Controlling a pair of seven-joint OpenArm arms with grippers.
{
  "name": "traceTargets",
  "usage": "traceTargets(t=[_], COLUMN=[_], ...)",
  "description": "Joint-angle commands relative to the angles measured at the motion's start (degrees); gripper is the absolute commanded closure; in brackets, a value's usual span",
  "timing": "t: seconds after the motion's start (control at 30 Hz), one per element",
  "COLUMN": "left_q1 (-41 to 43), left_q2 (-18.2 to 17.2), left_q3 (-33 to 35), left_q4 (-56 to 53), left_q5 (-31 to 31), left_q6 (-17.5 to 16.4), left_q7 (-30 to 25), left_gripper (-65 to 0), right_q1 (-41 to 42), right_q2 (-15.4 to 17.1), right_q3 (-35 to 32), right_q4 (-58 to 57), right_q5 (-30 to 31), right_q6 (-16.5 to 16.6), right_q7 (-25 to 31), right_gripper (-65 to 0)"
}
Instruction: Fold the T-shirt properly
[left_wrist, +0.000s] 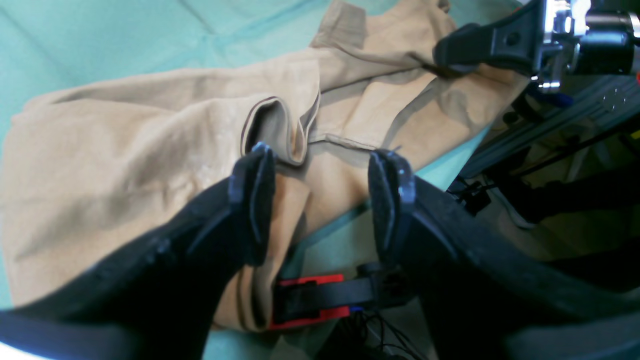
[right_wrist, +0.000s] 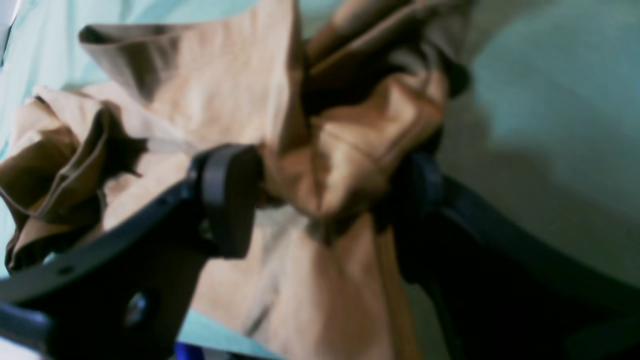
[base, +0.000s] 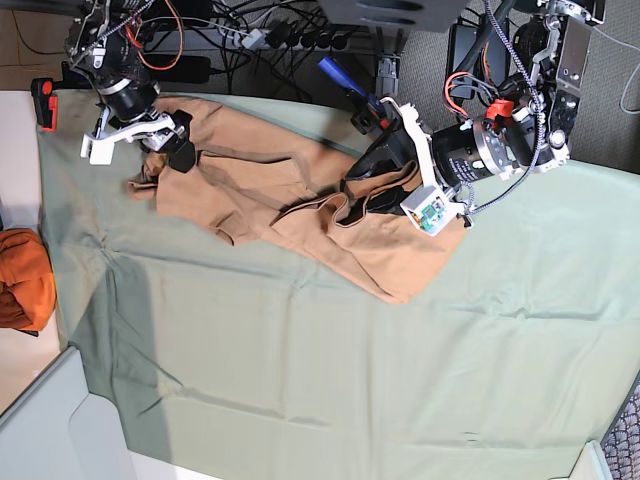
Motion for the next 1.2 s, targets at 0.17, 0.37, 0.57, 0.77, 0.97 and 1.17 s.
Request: traceTargets(t=[0.17,0.37,0.57,0.77,0.97,1.17], left_q1=[-0.28,-0.31,-0.24,-0.20,0.07,0.07], left_q2=[0.11,-0.17,-5.68,-8.79,-11.23,-13.09], left_q3=[-2.71,-9.94,-16.81,-23.39,-26.51,-26.56], left_q4=[1.14,1.16,1.16,1.16,1.09,1.09], left_q5=[-1.27,-4.81,-9.77,-12.02,-12.04,-12.07], left_q6=[-0.98,-1.07,-2.22,-2.22,-2.22,-2.22], left_q7=[-0.90,-0.83,1.62,1.88,2.43,2.60], left_gripper=[-33.3,-33.3,-33.3,-33.3,-33.3,-33.3], right_q1=[-0.07,0.22,1.86,2.73,3.43,3.54], right_q2=[0.72,0.96,3.17,5.51,-3.91,-12.66], right_q3=[0.02,0.87,5.07,5.27,2.45,-10.34], right_q4=[0.70,0.72,0.70,2.45,14.73,22.10], right_q5=[0.22,-5.57,-7.80,0.46,2.73,-4.61], right_q6=[5.86,5.84,5.81,6.03,7.08,7.06], right_q7=[1.40,6.62,6.58,2.67,0.98,4.35], right_gripper=[-23.6,0.0,0.0,0.0,0.0,0.0])
